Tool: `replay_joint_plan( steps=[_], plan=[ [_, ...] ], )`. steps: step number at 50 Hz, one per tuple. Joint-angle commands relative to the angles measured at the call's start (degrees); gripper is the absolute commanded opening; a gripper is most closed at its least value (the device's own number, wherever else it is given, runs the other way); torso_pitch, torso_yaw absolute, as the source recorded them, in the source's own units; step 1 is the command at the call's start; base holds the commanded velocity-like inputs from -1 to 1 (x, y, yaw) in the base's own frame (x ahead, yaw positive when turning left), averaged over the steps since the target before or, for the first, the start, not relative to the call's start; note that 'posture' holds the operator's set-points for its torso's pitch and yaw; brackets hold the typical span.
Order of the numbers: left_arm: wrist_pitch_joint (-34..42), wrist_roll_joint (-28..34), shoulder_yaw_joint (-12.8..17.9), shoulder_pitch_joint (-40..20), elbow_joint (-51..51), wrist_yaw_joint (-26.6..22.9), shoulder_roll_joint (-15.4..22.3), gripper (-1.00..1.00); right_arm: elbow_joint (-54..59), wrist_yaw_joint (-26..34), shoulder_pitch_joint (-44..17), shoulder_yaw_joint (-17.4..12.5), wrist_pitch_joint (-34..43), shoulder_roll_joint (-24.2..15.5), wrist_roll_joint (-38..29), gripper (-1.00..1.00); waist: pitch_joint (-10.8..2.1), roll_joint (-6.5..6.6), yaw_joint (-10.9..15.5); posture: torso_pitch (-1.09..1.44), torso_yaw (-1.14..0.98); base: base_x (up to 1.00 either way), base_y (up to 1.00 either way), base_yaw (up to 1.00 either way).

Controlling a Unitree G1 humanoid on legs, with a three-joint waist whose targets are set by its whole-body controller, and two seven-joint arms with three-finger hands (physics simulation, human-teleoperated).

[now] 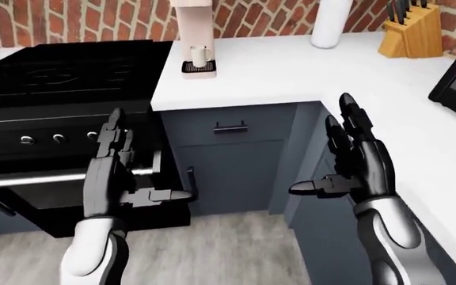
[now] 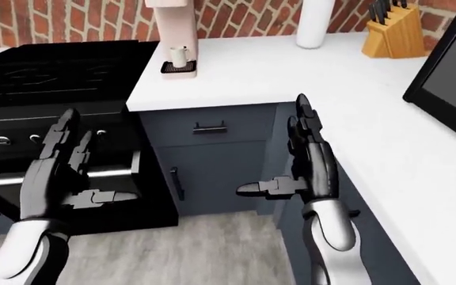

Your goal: Pick the mug from under the coffee machine dispenser and place it on the counter.

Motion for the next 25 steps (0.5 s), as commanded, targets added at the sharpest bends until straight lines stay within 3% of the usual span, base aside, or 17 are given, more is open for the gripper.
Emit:
replay_joint_plan(
  steps=[1, 6, 9, 10, 11, 12, 14, 18, 20, 21, 22, 23, 24, 25],
  plan=[
    [-2.0, -0.4, -0.5, -1.4, -2.6, -0.3, 0.1, 1.0, -2.8, -0.4, -1.3, -1.0, -2.1, -0.6, -0.2, 1.0, -1.03, -0.08, -0.3, 0.0, 0.0, 0.12, 0.0, 0.0],
    [-1.8, -0.4, -0.5, -1.4, -2.8, -0.3, 0.1, 1.0, -3.1, -0.4, -1.3, -1.0, -1.8, -0.5, -0.2, 1.0, -0.39, -3.24, -0.1, 0.0, 0.0, 0.13, 0.0, 0.0],
    [-1.9, -0.4, -0.5, -1.3, -2.8, -0.3, 0.1, 1.0, -3.2, -0.4, -1.3, -1.0, -1.7, -0.5, -0.2, 1.0, -1.02, -7.36, -0.1, 0.0, 0.0, 0.14, 0.0, 0.0],
    [-1.8, -0.4, -0.4, -1.3, -2.9, -0.3, 0.1, 1.0, -3.3, -0.4, -1.3, -1.0, -1.6, -0.5, -0.2, 1.0, -0.92, -5.02, -0.7, 0.0, 0.0, 0.13, 0.0, 0.0],
    [-1.6, -0.4, -0.4, -1.5, -3.1, -0.3, 0.2, 1.0, -3.3, -0.4, -1.4, -1.0, -1.5, -0.5, -0.2, 1.0, -0.8, -5.99, -0.4, 0.0, 0.0, 0.12, 0.0, 0.0],
    [-1.5, -0.5, -0.4, -1.5, -3.1, -0.3, 0.2, 1.0, -3.4, -0.4, -1.4, -1.0, -1.5, -0.5, -0.2, 1.0, -0.81, -5.9, -0.7, 0.0, 0.0, 0.14, 0.0, 0.0],
    [-1.6, -0.5, -0.4, -1.4, -3.1, -0.3, 0.2, 1.0, -3.4, -0.4, -1.5, -1.0, -1.4, -0.5, -0.2, 1.0, -0.93, -5.1, -0.8, 0.0, 0.0, 0.12, 0.0, 0.0],
    [-1.1, -0.5, -0.5, -1.7, -3.4, -0.2, 0.2, 1.0, -3.5, -0.5, -1.7, -1.0, -1.2, -0.6, -0.1, 1.0, 0.02, -2.61, -1.0, 0.0, 0.0, 0.13, 0.0, 0.0],
    [-1.1, -0.5, -0.4, -1.7, -3.4, -0.2, 0.2, 1.0, -3.6, -0.5, -1.7, -1.0, -1.1, -0.6, -0.1, 1.0, -0.19, -0.36, -1.2, 0.0, 0.0, 0.14, 0.0, 0.0],
    [-1.1, -0.5, -0.5, -1.6, -3.4, -0.3, 0.2, 1.0, -3.6, -0.5, -1.8, -1.1, -0.9, -0.6, 0.0, 1.0, -0.83, 1.54, -1.3, 0.0, 0.0, 0.13, 0.0, 0.0],
    [-1.1, -0.5, -0.5, -1.7, -3.5, -0.3, 0.2, 1.0, -3.7, -0.5, -1.8, -1.1, -0.9, -0.6, -0.1, 1.0, -1.6, 1.76, -1.5, 0.0, 0.0, 0.14, 0.0, 0.0],
    [-1.1, -0.6, -0.4, -1.6, -3.5, -0.3, 0.2, 1.0, -3.7, -0.6, -1.8, -1.1, -0.9, -0.6, -0.1, 1.0, -0.76, 0.66, -0.6, 0.0, 0.0, 0.13, 0.0, 0.0],
    [-1.1, -0.6, -0.4, -1.7, -3.4, -0.3, 0.2, 1.0, -3.7, -0.5, -1.8, -1.1, -0.9, -0.6, -0.1, 1.0, -0.38, 1.13, -0.9, 0.0, 0.0, 0.12, 0.0, 0.0],
    [-1.1, -0.6, -0.4, -1.7, -3.4, -0.3, 0.2, 1.0, -3.8, -0.6, -1.8, -1.1, -0.8, -0.7, 0.0, 1.0, -0.5, 0.7, -0.6, 0.0, 0.0, 0.12, 0.0, 0.0]
  ],
)
